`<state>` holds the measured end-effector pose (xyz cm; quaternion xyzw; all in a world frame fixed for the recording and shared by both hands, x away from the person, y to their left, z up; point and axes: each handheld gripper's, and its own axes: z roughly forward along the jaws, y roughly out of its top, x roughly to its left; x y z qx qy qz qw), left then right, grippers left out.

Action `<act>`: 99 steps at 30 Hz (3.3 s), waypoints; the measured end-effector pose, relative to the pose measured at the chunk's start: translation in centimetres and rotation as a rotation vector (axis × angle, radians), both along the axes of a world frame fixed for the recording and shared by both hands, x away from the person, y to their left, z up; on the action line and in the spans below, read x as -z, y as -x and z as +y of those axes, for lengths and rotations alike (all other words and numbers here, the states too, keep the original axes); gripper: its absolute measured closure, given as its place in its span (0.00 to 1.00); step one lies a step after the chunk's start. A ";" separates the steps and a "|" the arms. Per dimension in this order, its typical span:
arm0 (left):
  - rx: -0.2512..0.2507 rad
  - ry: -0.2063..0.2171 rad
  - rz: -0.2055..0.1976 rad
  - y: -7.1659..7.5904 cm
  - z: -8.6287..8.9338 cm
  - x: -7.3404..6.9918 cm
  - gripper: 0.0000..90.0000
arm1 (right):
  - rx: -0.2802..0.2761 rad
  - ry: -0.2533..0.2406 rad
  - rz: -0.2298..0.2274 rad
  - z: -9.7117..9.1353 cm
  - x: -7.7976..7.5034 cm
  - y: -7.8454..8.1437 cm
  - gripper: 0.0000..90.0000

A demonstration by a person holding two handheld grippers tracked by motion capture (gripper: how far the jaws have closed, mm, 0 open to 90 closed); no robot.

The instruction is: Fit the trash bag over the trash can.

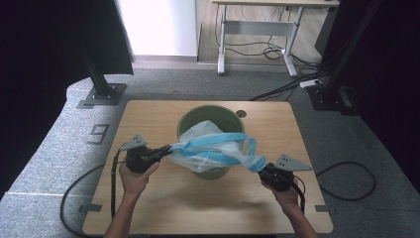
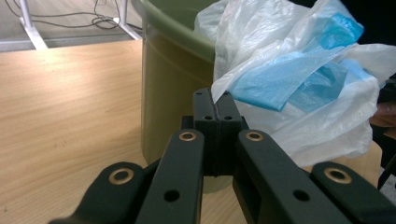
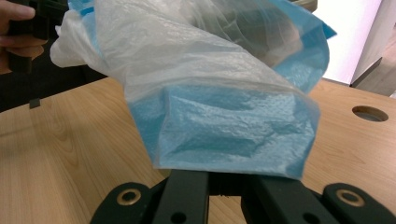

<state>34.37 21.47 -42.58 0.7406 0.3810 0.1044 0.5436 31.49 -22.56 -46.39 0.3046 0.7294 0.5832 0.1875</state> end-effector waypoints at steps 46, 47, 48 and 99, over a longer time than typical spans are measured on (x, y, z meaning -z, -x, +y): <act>-0.041 -0.015 -0.132 2.3 -0.4 -3.6 0.32 | 0.065 0.008 0.020 -0.2 -0.2 -1.5 0.97; -0.034 -0.021 -0.135 2.6 -0.7 -3.9 0.31 | 0.066 0.011 0.020 -0.1 -0.3 -1.5 0.97; -0.025 -0.024 -0.140 2.9 -0.9 -4.2 0.30 | 0.066 0.014 0.018 -0.1 -0.4 -1.5 0.97; -0.028 -0.025 -0.028 -1.3 -1.7 -5.0 1.00 | 0.196 0.098 -0.071 -4.4 -3.7 -3.2 0.66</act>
